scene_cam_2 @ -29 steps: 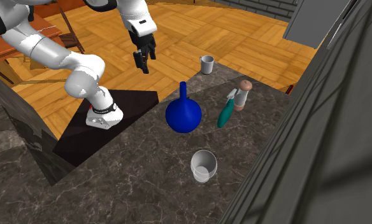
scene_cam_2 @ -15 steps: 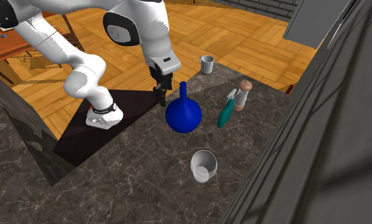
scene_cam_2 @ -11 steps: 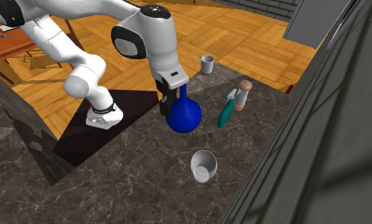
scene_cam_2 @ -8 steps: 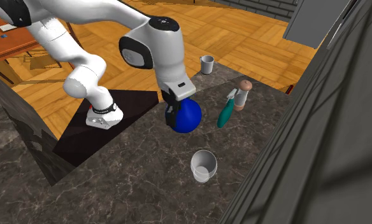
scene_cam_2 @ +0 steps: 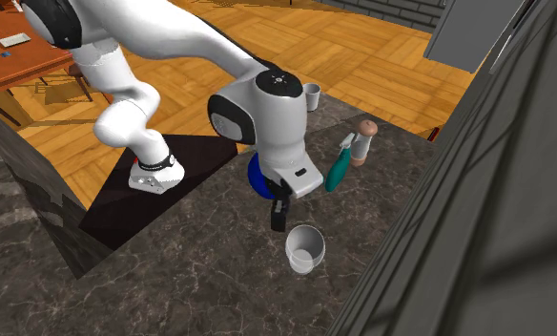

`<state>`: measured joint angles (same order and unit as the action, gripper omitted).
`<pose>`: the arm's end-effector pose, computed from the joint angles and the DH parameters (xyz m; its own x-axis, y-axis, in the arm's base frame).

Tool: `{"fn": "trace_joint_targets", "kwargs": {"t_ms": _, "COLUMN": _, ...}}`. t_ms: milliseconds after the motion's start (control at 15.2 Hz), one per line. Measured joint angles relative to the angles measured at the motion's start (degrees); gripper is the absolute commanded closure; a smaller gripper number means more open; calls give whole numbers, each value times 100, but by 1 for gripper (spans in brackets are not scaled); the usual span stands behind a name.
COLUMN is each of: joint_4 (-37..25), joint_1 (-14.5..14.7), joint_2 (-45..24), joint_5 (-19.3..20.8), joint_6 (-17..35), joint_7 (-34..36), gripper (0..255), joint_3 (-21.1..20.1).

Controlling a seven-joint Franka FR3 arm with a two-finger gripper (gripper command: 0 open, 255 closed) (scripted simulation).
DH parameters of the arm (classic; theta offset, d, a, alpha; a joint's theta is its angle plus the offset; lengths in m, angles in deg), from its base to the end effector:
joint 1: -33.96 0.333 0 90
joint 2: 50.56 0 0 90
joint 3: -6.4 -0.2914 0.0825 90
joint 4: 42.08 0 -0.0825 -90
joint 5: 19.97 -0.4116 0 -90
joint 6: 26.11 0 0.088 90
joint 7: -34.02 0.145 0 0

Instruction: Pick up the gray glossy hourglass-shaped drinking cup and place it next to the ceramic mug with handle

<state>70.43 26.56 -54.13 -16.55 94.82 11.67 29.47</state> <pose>0.5209 -0.3102 0.3780 0.9928 -0.1084 0.0516 -0.1134 -0.9879 0.1056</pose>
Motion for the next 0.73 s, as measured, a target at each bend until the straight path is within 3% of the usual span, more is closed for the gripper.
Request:
{"fn": "trace_joint_targets", "kwargs": {"t_ms": 528, "joint_4": -1644, "joint_1": -510, "joint_2": -1681, "joint_5": -582, "joint_6": 41, "joint_7": -759, "gripper": 0, "joint_3": 86}}
{"fn": "trace_joint_targets", "kwargs": {"t_ms": 726, "joint_4": -1717, "joint_1": -578, "joint_2": -1853, "joint_5": -646, "joint_6": 142, "joint_7": -831, "gripper": 0, "joint_3": 73}}
